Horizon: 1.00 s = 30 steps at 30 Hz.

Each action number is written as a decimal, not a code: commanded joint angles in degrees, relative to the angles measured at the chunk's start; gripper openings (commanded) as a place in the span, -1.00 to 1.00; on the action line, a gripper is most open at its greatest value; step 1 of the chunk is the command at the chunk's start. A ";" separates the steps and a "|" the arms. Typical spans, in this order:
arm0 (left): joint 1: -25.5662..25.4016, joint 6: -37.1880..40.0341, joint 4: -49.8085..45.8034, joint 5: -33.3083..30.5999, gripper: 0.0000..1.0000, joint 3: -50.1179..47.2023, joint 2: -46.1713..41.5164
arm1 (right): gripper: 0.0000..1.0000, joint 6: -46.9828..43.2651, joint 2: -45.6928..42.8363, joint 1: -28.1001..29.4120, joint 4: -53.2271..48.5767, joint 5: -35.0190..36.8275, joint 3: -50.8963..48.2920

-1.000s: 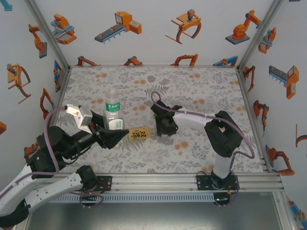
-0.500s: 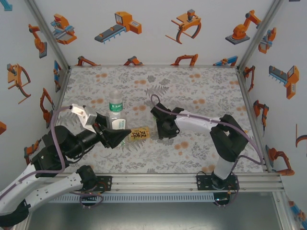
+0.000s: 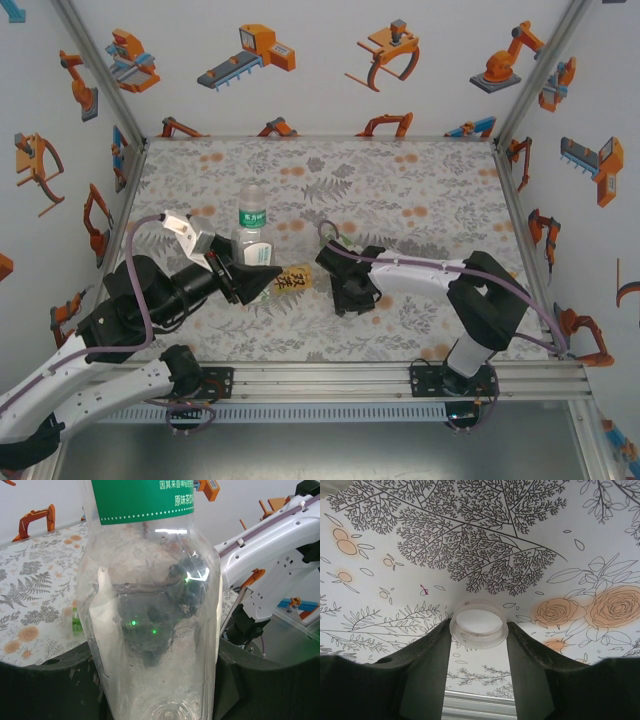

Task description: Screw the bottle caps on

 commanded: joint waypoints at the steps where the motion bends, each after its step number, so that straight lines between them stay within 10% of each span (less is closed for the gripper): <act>1: 0.01 -0.78 2.70 -1.39 -1.00 0.14 -0.64 | -0.01 1.37 -0.78 0.31 -1.12 0.86 -0.10; 30: 0.01 -0.86 2.24 -2.97 -0.99 0.35 -0.83 | 0.03 0.77 -2.02 0.32 -1.24 1.24 1.83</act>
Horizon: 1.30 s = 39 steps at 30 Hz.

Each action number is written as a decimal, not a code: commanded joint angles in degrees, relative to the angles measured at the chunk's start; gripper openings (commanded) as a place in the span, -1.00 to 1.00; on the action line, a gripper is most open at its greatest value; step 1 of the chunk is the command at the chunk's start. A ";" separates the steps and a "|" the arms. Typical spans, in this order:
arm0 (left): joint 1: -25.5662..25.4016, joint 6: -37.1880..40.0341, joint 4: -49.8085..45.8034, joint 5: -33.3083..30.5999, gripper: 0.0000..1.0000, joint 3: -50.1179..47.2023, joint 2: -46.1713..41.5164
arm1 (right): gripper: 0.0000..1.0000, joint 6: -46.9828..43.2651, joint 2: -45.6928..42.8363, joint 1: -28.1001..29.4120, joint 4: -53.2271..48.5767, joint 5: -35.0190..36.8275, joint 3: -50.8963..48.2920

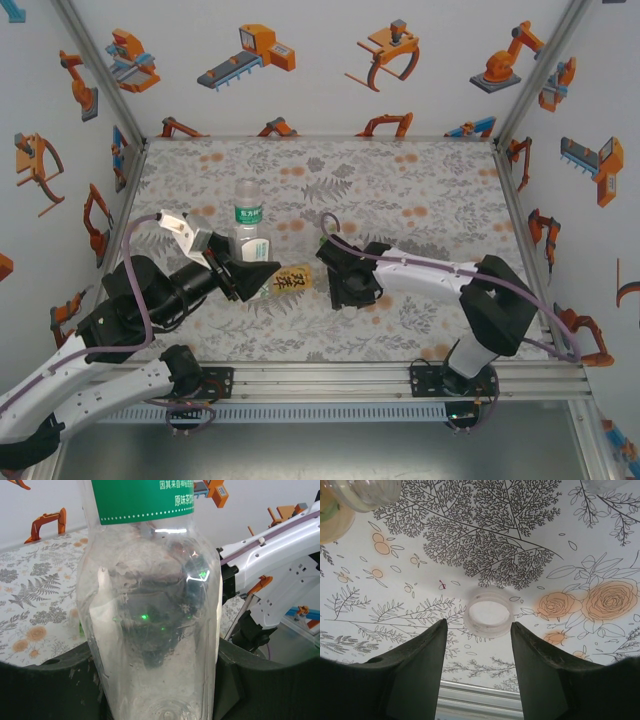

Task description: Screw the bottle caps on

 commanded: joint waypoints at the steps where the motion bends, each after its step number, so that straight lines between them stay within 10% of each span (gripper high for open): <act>1: 0.01 -0.81 1.79 -0.56 -0.99 0.34 -0.77 | 0.02 0.20 0.91 0.32 -0.08 0.32 -0.11; 22: 0.03 -0.59 1.53 -1.50 -0.97 0.51 -0.56 | 0.02 1.36 4.19 0.27 2.45 -0.64 -2.49; 39: 0.03 -1.01 1.60 -1.61 -0.97 0.38 -0.74 | -0.57 4.33 -2.85 -2.61 22.73 -13.21 -9.94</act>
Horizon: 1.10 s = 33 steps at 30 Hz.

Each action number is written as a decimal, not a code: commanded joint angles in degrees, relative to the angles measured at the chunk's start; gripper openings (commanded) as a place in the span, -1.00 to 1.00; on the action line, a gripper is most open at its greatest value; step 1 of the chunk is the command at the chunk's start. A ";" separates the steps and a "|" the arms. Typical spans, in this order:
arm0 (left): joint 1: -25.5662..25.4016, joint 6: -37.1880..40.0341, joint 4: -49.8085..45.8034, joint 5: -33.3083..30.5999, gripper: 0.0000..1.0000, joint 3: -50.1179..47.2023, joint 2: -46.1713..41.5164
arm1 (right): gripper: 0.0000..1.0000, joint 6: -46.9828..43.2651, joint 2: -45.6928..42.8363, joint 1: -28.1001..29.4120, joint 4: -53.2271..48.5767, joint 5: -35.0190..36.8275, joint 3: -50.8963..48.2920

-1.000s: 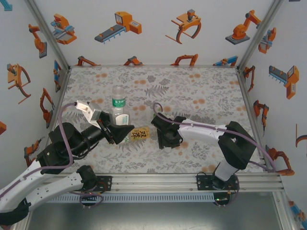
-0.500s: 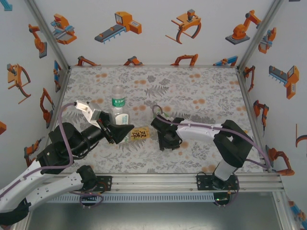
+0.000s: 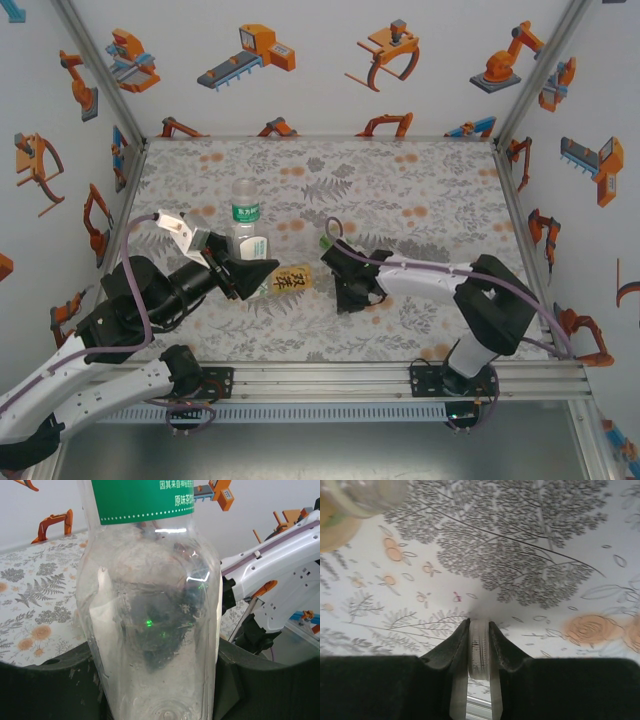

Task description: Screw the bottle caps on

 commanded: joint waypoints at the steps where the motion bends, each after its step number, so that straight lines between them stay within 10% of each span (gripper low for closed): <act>1: 0.04 -1.07 1.53 -0.19 -0.97 0.34 -0.55 | -0.57 3.24 -2.46 -1.47 12.88 -7.69 -3.86; 9: 0.07 -1.36 1.18 -0.06 -0.97 0.85 -0.99 | -0.45 10.70 -2.97 -5.83 28.80 -14.60 -14.17; 33: 0.01 -2.50 0.23 -0.87 -0.96 -0.55 -5.68 | 0.02 2.40 2.72 -3.55 -4.13 4.13 4.02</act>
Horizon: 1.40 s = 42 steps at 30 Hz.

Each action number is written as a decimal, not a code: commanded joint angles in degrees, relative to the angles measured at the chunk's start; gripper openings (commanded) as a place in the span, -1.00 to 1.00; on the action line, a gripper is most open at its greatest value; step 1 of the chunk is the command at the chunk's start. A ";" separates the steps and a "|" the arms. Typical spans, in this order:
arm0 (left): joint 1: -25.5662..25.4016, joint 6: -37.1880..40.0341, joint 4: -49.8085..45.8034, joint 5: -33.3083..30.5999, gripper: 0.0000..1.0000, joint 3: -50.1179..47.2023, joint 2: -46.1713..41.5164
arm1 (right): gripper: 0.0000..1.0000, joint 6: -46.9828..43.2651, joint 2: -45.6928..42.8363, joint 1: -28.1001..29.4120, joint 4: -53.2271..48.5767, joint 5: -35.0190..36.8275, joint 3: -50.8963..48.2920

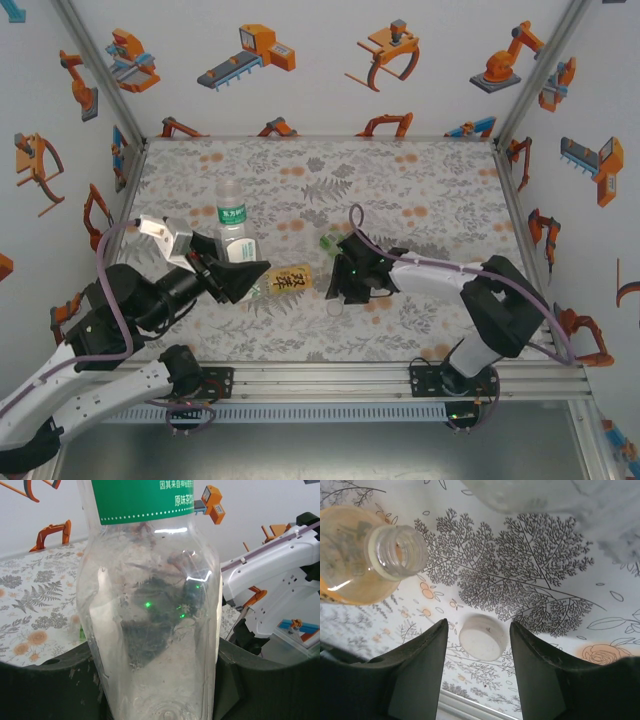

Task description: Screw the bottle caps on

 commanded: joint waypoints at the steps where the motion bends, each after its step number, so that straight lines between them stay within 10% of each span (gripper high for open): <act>1: 0.02 -1.04 0.04 -0.62 -0.96 -0.16 -1.68 | 0.02 -4.40 2.91 2.25 -10.79 7.77 5.39; 42: 0.06 -2.10 -0.44 -1.21 -0.99 -0.29 0.78 | -0.07 -6.25 7.05 11.18 -18.33 13.35 12.21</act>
